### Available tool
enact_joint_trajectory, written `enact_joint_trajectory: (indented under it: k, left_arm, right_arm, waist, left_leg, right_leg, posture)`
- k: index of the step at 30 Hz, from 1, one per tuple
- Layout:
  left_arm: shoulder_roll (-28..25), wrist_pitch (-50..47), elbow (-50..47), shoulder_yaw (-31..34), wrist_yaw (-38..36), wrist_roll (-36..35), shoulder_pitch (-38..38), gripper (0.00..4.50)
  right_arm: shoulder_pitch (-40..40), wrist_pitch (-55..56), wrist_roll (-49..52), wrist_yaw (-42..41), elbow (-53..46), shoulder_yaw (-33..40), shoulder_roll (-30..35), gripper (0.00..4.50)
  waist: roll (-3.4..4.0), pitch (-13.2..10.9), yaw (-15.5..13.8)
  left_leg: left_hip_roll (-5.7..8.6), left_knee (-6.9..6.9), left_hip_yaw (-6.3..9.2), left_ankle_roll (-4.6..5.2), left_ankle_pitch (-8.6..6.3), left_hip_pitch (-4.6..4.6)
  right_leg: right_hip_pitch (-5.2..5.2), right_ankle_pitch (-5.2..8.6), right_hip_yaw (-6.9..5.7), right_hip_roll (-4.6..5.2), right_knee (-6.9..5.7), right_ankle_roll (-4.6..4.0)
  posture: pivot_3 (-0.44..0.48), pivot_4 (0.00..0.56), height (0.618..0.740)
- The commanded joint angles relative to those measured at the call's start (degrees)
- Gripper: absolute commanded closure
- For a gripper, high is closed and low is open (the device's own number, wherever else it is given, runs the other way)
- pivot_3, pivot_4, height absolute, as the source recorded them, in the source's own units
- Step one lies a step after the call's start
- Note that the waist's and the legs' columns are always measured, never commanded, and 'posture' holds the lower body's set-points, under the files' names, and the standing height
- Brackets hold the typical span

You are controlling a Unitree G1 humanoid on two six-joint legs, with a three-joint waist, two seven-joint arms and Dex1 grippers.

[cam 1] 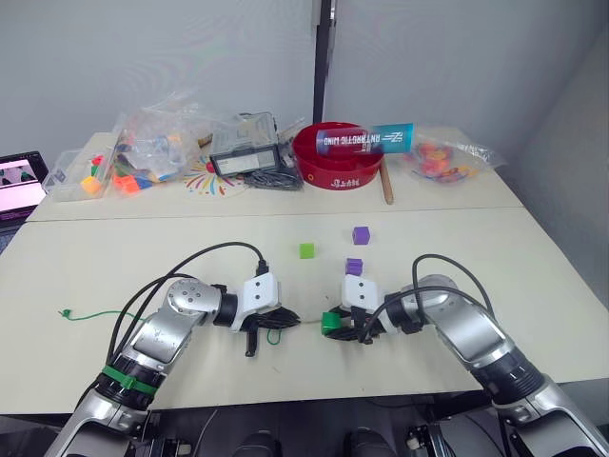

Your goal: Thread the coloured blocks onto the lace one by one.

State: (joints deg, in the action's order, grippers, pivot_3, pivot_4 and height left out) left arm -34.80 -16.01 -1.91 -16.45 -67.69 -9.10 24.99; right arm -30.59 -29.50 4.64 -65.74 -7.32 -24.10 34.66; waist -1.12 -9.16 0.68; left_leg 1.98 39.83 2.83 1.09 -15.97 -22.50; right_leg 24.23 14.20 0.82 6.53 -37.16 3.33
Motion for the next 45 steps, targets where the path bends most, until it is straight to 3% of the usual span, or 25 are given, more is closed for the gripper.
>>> enact_joint_trajectory:
  k: [1, 20, 30, 45]
  left_arm:
    - [0.5, -0.4, -3.4, -0.7, -0.4, -0.6, 1.1, 4.50]
    - [1.8, -5.4, -7.3, -2.2, 1.3, 0.5, 3.4, 4.50]
    - [1.0, -6.5, -9.1, -3.0, -2.4, -0.6, 1.9, 4.50]
    - [3.8, -6.7, -9.9, -4.5, -0.9, -1.4, 1.2, 4.50]
  right_arm:
    - [0.2, -0.4, 0.1, 0.0, -1.7, -0.1, 0.3, 3.30]
    - [0.7, -2.1, 0.4, 0.1, -2.8, -0.8, 0.1, 3.30]
    - [0.6, -2.1, 0.3, 0.5, -2.2, -0.7, -0.2, 3.30]
    - [0.6, -2.7, 0.5, 0.9, -2.2, -0.4, -0.6, 3.30]
  waist:
    - [0.00, 0.0, 0.0]
    - [0.00, 0.0, 0.0]
    - [0.00, 0.0, 0.0]
    - [0.00, 0.0, -0.1]
  left_leg:
    - [0.00, 0.00, 0.00, 0.00, 0.00, 0.00]
    - [0.00, 0.01, 0.01, 0.00, 0.00, 0.00]
    - [0.00, 0.01, 0.02, 0.00, 0.00, 0.00]
    - [0.00, 0.02, 0.01, 0.00, 0.00, 0.02]
  right_leg:
    - [0.00, 0.00, 0.00, 0.00, 0.00, 0.00]
    - [-0.03, 0.00, -0.01, 0.00, 0.00, 0.00]
    - [-0.05, 0.00, -0.01, 0.00, 0.00, 0.00]
    - [-0.07, 0.00, 0.00, 0.00, 0.00, 0.00]
  posture:
    - [0.000, 0.150, 0.740]
    - [0.000, 0.150, 0.740]
    - [0.000, 0.150, 0.740]
    - [0.000, 0.150, 0.740]
